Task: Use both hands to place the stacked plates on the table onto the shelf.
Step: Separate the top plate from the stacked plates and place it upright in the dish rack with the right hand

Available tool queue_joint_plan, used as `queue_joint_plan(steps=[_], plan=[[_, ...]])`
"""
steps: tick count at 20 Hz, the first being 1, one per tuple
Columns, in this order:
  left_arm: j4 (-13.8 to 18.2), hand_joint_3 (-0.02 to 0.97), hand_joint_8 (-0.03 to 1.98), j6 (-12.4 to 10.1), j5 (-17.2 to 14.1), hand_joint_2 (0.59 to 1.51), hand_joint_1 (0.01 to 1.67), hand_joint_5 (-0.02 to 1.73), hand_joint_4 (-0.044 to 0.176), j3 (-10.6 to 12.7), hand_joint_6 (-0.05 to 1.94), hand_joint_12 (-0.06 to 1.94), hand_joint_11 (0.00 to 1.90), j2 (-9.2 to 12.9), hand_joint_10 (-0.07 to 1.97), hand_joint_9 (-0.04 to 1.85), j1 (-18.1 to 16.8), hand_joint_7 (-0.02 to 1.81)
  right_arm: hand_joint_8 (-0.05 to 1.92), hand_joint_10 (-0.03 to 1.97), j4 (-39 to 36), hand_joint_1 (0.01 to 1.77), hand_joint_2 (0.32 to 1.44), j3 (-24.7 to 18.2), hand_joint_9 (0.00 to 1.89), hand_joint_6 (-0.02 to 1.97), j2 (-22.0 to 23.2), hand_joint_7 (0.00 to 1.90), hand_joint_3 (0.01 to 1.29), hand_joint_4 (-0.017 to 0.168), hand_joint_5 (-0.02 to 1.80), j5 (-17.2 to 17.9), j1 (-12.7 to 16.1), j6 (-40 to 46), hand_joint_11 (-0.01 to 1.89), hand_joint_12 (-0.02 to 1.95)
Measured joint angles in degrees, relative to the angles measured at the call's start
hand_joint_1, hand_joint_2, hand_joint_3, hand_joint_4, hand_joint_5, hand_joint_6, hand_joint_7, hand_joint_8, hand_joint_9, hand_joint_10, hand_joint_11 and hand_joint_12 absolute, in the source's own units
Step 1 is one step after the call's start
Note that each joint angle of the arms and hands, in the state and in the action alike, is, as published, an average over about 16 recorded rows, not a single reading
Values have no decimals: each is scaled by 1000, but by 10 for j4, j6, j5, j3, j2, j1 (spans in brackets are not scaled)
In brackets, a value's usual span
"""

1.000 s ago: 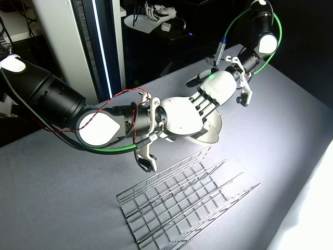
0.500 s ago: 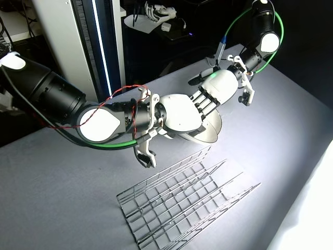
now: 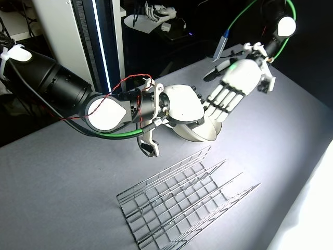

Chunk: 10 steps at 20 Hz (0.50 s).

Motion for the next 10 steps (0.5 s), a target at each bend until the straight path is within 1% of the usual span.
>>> queue_joint_plan(steps=[5, 10], plan=[[4, 16, 15, -23, 0, 1065, 14, 12, 2, 0, 2, 6, 16, 43, 6, 19, -31, 18, 1023, 1196, 14, 1492, 956, -18, 822, 1083, 12, 861, 12, 1, 850, -7, 16, 0, 808, 1616], [16, 16, 15, -40, 4, 1066, 14, 16, 2, 0, 2, 6, 16, 83, 6, 18, -48, 17, 1014, 1179, 36, 1480, 972, -41, 852, 1079, 29, 886, 12, -1, 860, -16, 38, 0, 826, 1585]])
